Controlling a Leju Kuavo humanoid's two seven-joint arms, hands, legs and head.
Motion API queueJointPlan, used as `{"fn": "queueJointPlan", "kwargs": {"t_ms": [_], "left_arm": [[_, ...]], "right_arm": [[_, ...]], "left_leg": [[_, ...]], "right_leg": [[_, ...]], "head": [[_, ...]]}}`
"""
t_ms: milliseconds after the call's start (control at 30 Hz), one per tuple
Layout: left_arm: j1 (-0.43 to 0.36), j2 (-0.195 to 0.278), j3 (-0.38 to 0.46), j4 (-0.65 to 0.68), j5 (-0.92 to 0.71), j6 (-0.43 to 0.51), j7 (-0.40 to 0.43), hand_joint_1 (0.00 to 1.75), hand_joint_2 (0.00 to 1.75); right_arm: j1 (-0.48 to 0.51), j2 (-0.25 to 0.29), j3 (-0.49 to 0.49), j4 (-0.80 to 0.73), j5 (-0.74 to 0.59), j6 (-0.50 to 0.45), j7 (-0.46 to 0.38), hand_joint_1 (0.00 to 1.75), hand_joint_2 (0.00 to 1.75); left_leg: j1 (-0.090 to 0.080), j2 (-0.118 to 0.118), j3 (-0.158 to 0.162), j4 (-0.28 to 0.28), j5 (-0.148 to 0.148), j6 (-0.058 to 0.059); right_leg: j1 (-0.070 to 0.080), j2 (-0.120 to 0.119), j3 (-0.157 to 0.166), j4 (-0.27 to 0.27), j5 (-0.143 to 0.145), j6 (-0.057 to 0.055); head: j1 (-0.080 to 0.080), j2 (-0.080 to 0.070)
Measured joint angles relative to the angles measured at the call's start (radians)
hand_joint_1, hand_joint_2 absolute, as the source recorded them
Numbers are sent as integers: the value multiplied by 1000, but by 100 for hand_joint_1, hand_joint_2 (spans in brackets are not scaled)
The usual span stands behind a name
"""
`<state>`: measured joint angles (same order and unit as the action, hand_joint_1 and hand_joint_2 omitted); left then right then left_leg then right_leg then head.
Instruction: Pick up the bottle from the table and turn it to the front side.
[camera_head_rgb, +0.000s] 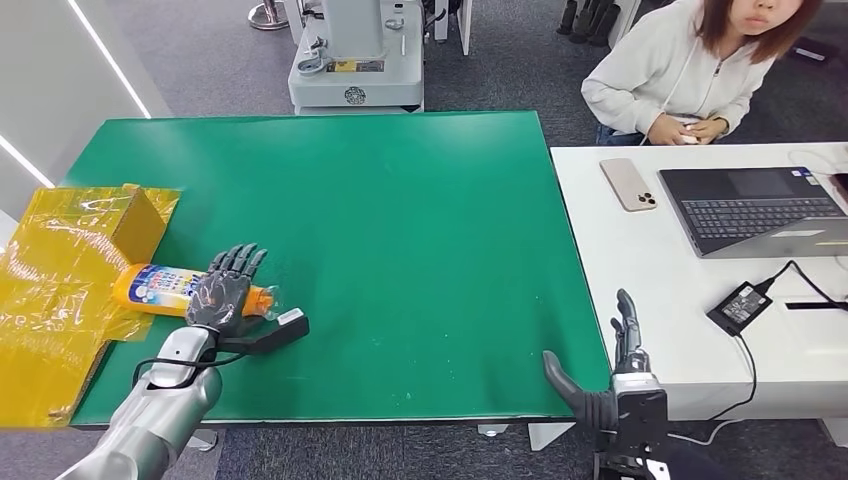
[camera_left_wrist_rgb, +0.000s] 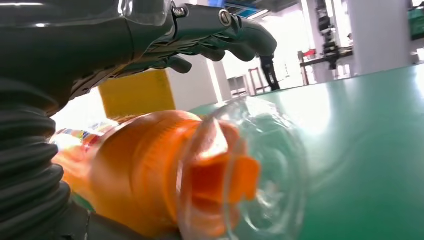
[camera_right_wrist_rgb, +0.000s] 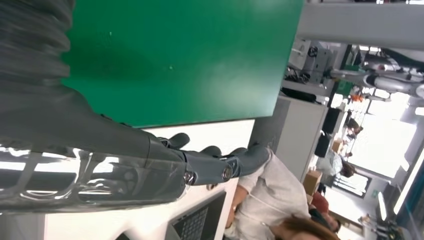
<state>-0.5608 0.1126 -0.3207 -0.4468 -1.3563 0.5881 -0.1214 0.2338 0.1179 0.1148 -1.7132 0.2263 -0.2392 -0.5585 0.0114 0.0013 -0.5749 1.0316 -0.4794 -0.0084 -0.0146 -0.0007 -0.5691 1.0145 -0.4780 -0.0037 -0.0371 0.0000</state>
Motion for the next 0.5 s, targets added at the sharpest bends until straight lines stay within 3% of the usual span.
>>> {"fn": "queueJointPlan", "kwargs": {"t_ms": [133, 333, 433, 500], "left_arm": [[5, -4, 22, 8, 38, 8, -17, 0, 175], [17, -35, 92, 8, 196, -39, -107, 0, 175], [45, -73, 157, -33, 440, -134, -262, 0, 175], [99, -110, 198, -134, 657, -176, -399, 0, 175]], "right_arm": [[-1, 0, 0, 13, -4, 9, 1, 0, 175], [-1, 0, 0, 27, -2, 18, 8, 0, 175], [0, 0, -1, 34, 4, 25, 8, 0, 175], [1, 0, -5, 40, 4, 29, 3, 0, 175]], "left_leg": [[0, 0, 0, 0, 0, 0], [0, 0, 0, 0, 0, 0], [-1, 0, 0, 0, 0, 0], [-1, 0, 0, 0, 0, 0]], "right_leg": [[0, 0, 0, 0, 0, 0], [0, -1, 0, 0, 0, 0], [-1, 0, 0, 0, 0, 0], [-1, 0, 0, 0, 0, 0]], "head": [[0, 0], [0, 0], [0, 0], [0, 0]]}}
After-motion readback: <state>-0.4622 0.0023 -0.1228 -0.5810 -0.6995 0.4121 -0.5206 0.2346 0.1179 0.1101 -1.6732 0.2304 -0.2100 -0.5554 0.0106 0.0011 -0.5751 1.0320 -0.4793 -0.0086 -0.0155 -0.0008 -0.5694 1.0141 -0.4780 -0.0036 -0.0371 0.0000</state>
